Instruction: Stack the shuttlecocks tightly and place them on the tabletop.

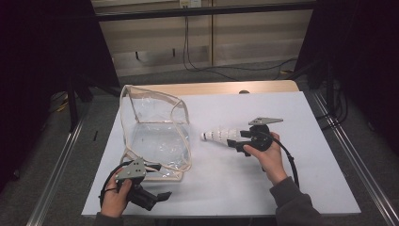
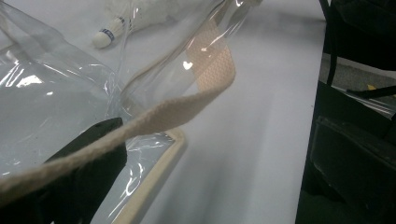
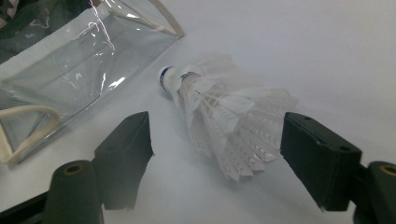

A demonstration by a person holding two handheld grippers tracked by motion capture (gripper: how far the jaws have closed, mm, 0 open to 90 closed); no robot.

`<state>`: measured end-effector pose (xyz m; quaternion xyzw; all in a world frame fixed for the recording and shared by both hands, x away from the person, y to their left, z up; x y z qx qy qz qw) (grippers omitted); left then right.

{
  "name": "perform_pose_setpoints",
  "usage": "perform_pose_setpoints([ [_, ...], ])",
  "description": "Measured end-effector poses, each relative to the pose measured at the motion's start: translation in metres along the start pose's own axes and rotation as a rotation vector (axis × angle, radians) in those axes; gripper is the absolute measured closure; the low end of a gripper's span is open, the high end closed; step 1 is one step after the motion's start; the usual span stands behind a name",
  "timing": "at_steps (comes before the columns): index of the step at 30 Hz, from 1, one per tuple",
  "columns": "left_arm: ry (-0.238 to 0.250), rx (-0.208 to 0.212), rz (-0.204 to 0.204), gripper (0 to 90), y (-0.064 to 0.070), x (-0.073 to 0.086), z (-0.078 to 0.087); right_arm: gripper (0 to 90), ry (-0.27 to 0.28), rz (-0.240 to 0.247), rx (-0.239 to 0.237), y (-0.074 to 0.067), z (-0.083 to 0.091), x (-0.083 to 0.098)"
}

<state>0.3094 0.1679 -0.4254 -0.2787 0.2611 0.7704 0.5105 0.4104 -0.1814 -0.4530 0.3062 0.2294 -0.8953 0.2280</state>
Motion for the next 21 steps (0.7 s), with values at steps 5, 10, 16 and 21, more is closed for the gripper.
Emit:
perform_pose_setpoints([
  [5,-0.004,0.001,-0.002,3.6,0.0,0.0,0.0,16.7,-0.008,0.003,0.005,-0.001,-0.004,0.001],
  [10,-0.004,0.001,-0.002,3.5,0.0,0.0,0.0,12.0,-0.022,0.022,0.011,-0.004,-0.009,0.001],
  [16,-0.003,0.001,-0.002,3.5,0.0,0.0,0.0,8.2,-0.041,0.017,0.018,-0.005,-0.015,0.003],
  [21,-0.001,-0.001,-0.001,3.5,0.0,0.0,0.0,6.2,-0.039,0.022,0.017,-0.006,-0.018,0.003],
])
Point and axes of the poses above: each handheld gripper's, and its own axes: z roughly backward along the jaws, x roughly out of its underside, y roughly to its right, the point moved 4 cm from there along -z, roughly forward along the jaws, and after that the axes turned 12 degrees about -y, right-handed, at the moved point
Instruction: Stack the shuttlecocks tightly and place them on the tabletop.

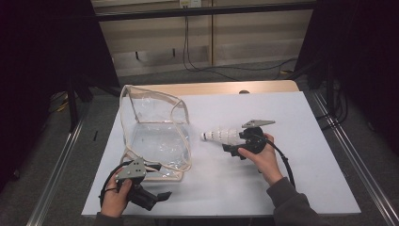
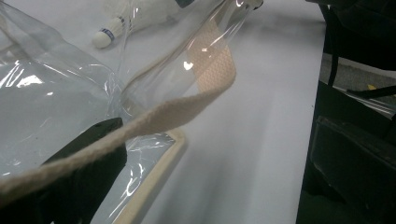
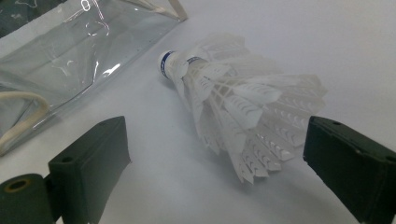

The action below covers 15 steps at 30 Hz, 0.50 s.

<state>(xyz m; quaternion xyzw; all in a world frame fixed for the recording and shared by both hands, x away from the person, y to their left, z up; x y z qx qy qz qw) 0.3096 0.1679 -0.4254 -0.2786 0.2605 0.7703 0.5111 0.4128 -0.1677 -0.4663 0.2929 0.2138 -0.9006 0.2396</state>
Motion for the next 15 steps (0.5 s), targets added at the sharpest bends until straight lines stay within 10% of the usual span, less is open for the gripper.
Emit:
perform_pose_setpoints([
  [15,0.001,0.0,0.001,3.5,0.0001,0.0,-0.0001,24.1,0.0,0.037,0.027,-0.0056,-0.0094,-0.002],
])
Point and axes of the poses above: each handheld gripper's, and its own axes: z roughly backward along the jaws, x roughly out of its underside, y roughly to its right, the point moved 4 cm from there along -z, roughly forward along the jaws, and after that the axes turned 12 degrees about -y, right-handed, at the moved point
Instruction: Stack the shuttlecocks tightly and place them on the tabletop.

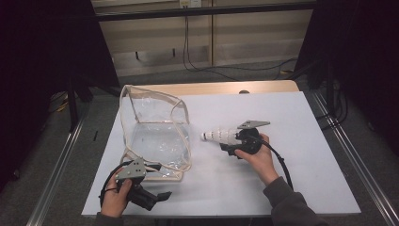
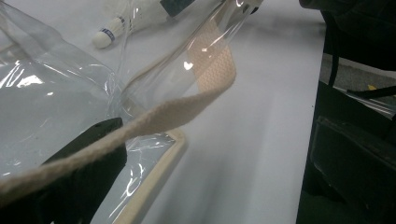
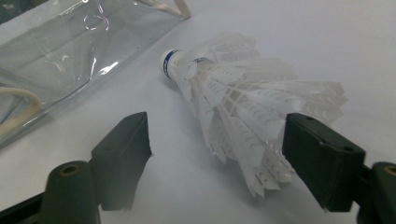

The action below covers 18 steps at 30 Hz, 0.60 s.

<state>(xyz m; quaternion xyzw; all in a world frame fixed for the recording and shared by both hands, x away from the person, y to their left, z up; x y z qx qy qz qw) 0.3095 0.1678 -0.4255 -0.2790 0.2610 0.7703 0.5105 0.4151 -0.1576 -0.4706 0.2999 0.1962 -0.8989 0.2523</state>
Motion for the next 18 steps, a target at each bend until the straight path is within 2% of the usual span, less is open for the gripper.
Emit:
perform_pose_setpoints([
  [18,-0.004,0.001,-0.001,3.5,0.0,0.0,0.0,26.6,-0.015,0.036,0.001,-0.01,-0.012,-0.007],
])
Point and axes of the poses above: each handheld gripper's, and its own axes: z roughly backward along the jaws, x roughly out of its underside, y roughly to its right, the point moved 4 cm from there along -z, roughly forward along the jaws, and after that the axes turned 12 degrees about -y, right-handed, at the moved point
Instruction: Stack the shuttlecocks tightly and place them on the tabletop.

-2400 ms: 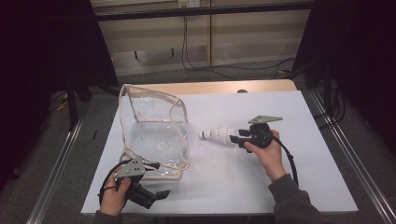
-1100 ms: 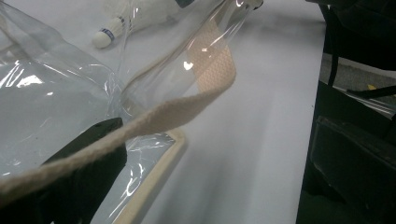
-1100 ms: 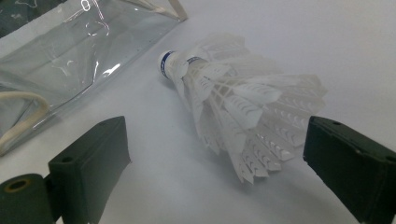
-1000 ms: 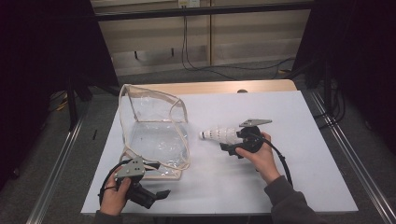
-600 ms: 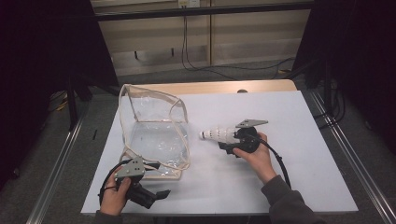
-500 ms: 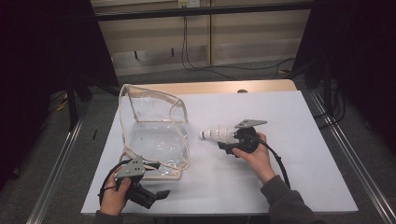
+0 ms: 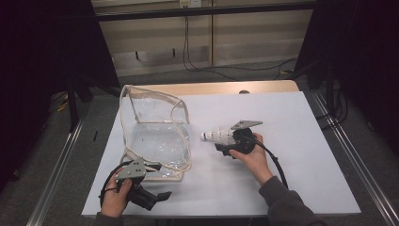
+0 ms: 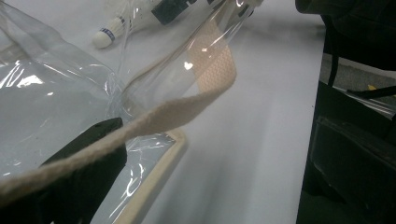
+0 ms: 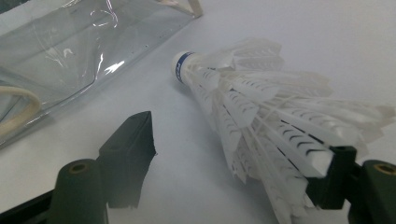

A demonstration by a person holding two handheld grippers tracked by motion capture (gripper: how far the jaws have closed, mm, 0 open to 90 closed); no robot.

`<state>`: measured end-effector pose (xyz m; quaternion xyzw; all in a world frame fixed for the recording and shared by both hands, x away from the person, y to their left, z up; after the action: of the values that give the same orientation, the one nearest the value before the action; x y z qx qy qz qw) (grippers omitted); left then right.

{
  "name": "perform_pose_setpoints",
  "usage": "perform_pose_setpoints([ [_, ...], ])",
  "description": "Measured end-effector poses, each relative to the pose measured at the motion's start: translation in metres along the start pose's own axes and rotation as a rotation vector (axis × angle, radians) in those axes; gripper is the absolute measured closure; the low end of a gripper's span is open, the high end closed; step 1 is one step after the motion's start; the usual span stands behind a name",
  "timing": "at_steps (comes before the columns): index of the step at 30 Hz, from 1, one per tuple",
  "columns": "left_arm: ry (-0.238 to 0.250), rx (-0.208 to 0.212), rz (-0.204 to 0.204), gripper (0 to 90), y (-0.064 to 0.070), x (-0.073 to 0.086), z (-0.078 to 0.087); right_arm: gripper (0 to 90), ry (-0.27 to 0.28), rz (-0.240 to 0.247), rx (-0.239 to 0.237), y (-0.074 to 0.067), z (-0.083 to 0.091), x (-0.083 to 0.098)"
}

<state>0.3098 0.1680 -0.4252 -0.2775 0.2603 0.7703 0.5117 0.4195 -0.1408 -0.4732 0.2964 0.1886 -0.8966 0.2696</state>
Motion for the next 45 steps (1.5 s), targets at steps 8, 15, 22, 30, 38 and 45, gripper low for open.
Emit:
perform_pose_setpoints([
  [8,0.0,0.0,0.0,3.5,0.0,0.0,0.0,23.4,-0.006,-0.012,0.002,0.0,-0.003,-0.001],
  [15,-0.001,0.0,-0.001,3.5,0.0,0.0,0.0,22.9,-0.004,-0.016,-0.006,-0.001,-0.004,-0.003],
  [22,0.001,0.0,0.0,3.5,0.0,0.0,0.0,26.6,-0.006,-0.009,-0.004,-0.003,-0.008,-0.005],
  [30,-0.001,0.0,-0.001,3.5,0.0,0.0,0.0,31.7,-0.009,-0.013,-0.01,-0.003,-0.011,-0.007],
  [38,-0.002,0.0,-0.002,3.5,0.0,0.0,0.0,37.2,-0.011,-0.009,0.009,-0.002,-0.014,-0.008],
  [45,0.0,0.0,-0.001,3.5,0.0,0.0,0.0,45.0,-0.008,-0.01,0.031,0.0,-0.014,-0.009],
])
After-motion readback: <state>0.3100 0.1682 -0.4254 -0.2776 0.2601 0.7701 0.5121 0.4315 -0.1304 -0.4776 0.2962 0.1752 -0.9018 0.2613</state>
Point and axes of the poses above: each handheld gripper's, and its own axes: z roughly backward along the jaws, x roughly out of its underside, y roughly to its right, the point moved 4 cm from there along -z, roughly forward along the jaws, and after that the axes turned 12 degrees about -y, right-handed, at the moved point
